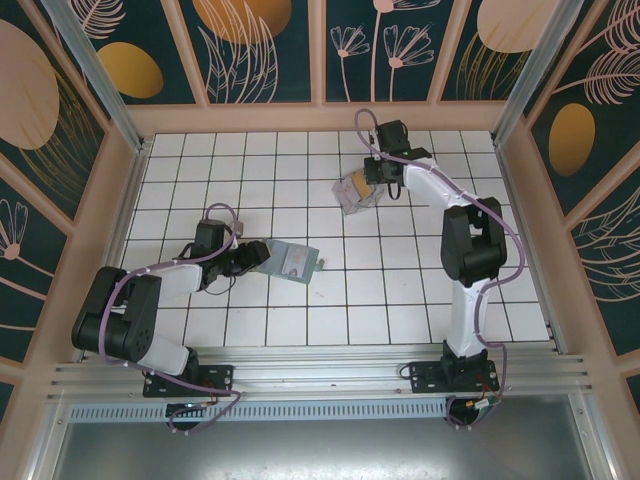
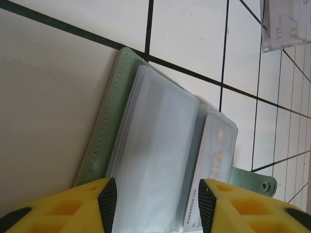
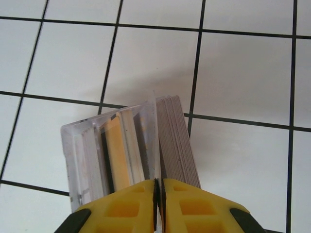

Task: Put the credit cards into the card holder
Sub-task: Pick up the credit card from the storage box, then rotate the card holder at the center of the table.

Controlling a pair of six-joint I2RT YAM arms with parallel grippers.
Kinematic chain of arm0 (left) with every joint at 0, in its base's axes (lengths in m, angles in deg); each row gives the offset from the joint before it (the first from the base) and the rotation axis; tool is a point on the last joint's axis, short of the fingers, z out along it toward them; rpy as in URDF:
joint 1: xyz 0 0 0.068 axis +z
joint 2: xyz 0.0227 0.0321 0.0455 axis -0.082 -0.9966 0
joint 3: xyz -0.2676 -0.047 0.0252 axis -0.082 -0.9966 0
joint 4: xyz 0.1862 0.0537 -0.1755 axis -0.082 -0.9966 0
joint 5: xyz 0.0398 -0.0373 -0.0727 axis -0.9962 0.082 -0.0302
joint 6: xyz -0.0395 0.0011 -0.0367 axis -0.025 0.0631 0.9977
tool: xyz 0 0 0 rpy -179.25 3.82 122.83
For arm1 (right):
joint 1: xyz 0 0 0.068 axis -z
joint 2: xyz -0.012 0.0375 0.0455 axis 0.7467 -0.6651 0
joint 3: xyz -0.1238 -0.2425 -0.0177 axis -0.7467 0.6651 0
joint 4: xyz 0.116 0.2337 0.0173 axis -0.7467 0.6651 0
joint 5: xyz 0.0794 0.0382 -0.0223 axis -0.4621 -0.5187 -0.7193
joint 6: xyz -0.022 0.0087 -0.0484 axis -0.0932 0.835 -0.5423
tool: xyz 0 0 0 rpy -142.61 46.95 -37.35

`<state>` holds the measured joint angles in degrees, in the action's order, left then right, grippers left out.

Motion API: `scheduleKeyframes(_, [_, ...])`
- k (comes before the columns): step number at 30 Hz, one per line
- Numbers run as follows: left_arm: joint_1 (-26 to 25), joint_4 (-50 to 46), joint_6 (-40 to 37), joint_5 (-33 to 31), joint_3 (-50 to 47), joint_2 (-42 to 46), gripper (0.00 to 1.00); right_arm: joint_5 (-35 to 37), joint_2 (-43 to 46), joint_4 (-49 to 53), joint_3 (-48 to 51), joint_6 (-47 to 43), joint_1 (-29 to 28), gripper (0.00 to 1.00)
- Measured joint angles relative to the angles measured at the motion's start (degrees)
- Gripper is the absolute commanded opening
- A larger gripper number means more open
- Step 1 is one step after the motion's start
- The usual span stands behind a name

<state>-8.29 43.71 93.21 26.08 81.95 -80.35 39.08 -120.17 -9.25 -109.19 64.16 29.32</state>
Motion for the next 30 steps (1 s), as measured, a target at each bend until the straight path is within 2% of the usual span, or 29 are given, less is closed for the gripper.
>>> scheduleKeyframes(5, [0.0, 0.0, 0.0, 0.0, 0.0, 0.0, 0.50, -2.2, 1.7, 0.0, 0.0, 0.2, 0.3, 0.10])
scheduleKeyframes(11, [0.0, 0.0, 0.0, -0.1, 0.0, 0.0, 0.49, -7.1, 5.5, -1.2, 1.6, 1.8, 0.7, 0.01])
scheduleKeyframes(16, [0.0, -2.2, -0.5, -1.2, 1.5, 0.1, 0.47, -16.2, 13.0, -6.3, 9.5, 5.7, 0.9, 0.00])
scheduleKeyframes(21, [0.0, -4.6, -1.8, -3.3, 5.4, 0.4, 0.47, -26.2, 21.4, -17.0, 23.3, 14.7, 0.0, 0.00])
scheduleKeyframes(25, [0.0, -5.5, -3.2, -4.3, 8.3, -0.2, 0.46, -29.0, 24.4, -25.2, 33.7, 23.0, -5.1, 0.00])
scheduleKeyframes(30, [0.0, -6.9, -5.5, -6.1, 10.7, -3.8, 0.43, -26.4, 24.9, -34.4, 44.6, 33.4, -17.2, 0.00])
